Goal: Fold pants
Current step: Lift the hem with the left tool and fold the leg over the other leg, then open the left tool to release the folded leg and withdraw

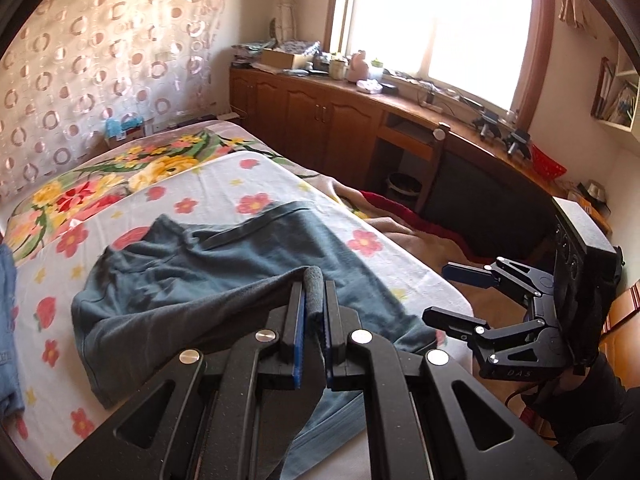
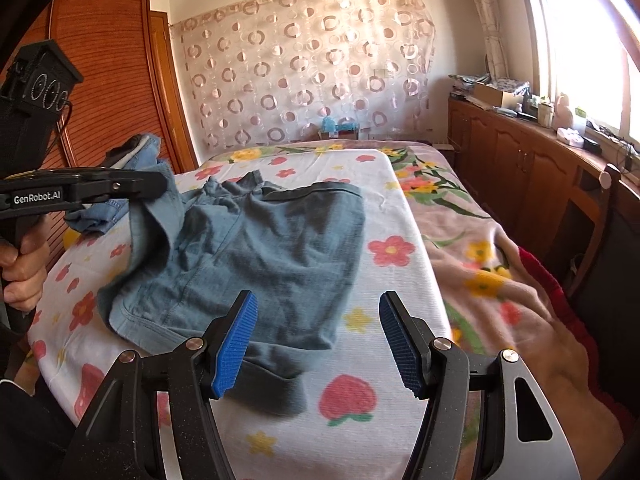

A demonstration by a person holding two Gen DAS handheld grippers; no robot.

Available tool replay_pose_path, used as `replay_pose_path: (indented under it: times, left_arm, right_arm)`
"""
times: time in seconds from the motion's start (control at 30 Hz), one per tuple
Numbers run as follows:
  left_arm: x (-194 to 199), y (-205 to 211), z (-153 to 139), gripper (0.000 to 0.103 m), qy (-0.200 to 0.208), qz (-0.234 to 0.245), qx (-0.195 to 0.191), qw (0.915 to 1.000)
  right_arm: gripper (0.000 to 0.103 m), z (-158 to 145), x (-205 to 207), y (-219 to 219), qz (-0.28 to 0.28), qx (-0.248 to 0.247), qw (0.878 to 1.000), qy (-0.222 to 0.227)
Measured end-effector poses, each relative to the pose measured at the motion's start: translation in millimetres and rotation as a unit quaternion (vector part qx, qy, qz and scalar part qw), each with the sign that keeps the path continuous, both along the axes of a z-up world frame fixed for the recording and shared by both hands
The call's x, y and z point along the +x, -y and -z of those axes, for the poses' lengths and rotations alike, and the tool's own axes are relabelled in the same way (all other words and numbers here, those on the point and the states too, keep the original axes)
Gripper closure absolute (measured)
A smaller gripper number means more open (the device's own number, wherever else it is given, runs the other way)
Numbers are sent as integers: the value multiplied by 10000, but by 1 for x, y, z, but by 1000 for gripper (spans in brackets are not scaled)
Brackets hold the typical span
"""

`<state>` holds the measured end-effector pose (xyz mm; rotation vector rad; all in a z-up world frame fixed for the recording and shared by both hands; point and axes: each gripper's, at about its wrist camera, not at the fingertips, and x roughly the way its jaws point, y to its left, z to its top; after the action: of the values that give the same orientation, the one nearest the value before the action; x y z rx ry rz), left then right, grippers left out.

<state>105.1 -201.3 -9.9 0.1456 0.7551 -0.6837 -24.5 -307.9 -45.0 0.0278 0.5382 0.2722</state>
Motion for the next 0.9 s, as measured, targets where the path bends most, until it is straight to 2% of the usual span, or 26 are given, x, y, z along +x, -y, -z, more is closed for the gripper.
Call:
replay_pose_path:
  times: [0.2,0.4,0.43,0.5,0.53,0.57,0.6,0.67,0.9]
  left_arm:
    - [3,27,6,94,-127,106,217,9996]
    - [4,39,13,93,-250,-33,434,9987]
    - [4,38,14,90,-265,-61,457,9986]
    - [5,36,16,76,-268,-123,469,9985]
    - [5,32,17,61,-238,-206,474,9984]
    - [5,29,18,54,-201,-266,457,9984]
    - [5,25,18,53,-167,-324,450,9983]
    - [4,18,19,45,-168,-384,518,9978]
    - [2,-10,32,41,-163,-556,586,9966]
  right_arm:
    - [38,6,-2,5,32,119,9999,56]
    - [39,7,-3,8,-45,203,9998,18]
    - [39,7,-3,8,-72,204,9998,19]
    - [40,6,-3,9,-86,201,9998,24]
    - [42,6,-3,9,-103,203,9997,23]
    - [43,6,-2,10,-113,212,9997,19]
    - [43,5,-1,10,-121,216,9997,20]
    - [45,6,-2,10,-137,209,9997,31]
    - [58,8,4,2,-307,183,9994,-19]
